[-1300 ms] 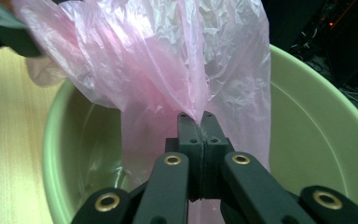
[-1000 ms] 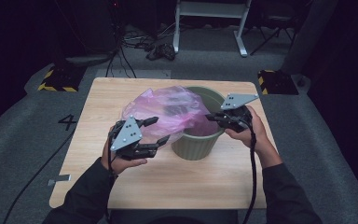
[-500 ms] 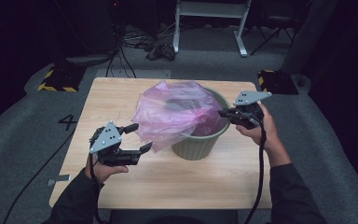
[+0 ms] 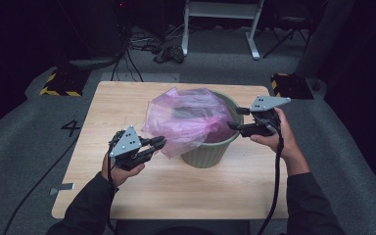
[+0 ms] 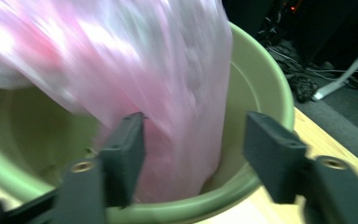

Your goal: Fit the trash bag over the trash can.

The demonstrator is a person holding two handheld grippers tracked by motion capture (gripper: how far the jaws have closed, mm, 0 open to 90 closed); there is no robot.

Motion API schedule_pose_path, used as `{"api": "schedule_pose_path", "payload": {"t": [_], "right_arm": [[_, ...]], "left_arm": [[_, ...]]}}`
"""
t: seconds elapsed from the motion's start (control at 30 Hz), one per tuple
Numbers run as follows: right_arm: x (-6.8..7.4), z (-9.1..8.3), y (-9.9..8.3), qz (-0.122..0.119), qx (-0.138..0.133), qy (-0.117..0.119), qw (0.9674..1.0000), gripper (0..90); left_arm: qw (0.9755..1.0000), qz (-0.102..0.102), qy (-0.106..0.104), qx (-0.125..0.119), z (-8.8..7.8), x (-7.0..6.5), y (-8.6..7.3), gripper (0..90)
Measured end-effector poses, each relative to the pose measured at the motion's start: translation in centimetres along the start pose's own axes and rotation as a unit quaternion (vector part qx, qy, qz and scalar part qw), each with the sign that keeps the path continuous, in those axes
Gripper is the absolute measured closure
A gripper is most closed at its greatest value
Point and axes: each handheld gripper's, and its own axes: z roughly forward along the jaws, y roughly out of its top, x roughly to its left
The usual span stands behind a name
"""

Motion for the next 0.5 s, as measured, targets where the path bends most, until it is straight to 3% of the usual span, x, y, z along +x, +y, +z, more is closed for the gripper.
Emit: {"api": "schedule_pose_path", "payload": {"t": [0.13, 0.27, 0.37, 0.5], "right_arm": [[0.8, -0.9, 0.5, -0.013, -0.017, -0.005, 0.9998, 23.2], [1.9, -1.9, 1.2, -0.023, -0.046, -0.007, 0.9987, 23.6], [3.5, -2.2, 2.1, -0.044, -0.071, 0.011, 0.9965, 24.4], [6.1, -1.7, 3.4, -0.089, -0.074, 0.042, 0.9924, 24.5]], "left_arm": [[0.9999, 0.012, 0.000, 0.003, 0.1, 0.2, 0.3, 89.6], [0.9999, 0.015, -0.002, 0.002, 0.2, 0.2, 0.5, 89.8], [0.9998, 0.018, -0.005, 0.000, 0.4, 0.0, 0.8, 89.9], [0.9997, 0.025, -0.006, -0.002, 0.8, -0.3, 1.4, 89.9]]}}
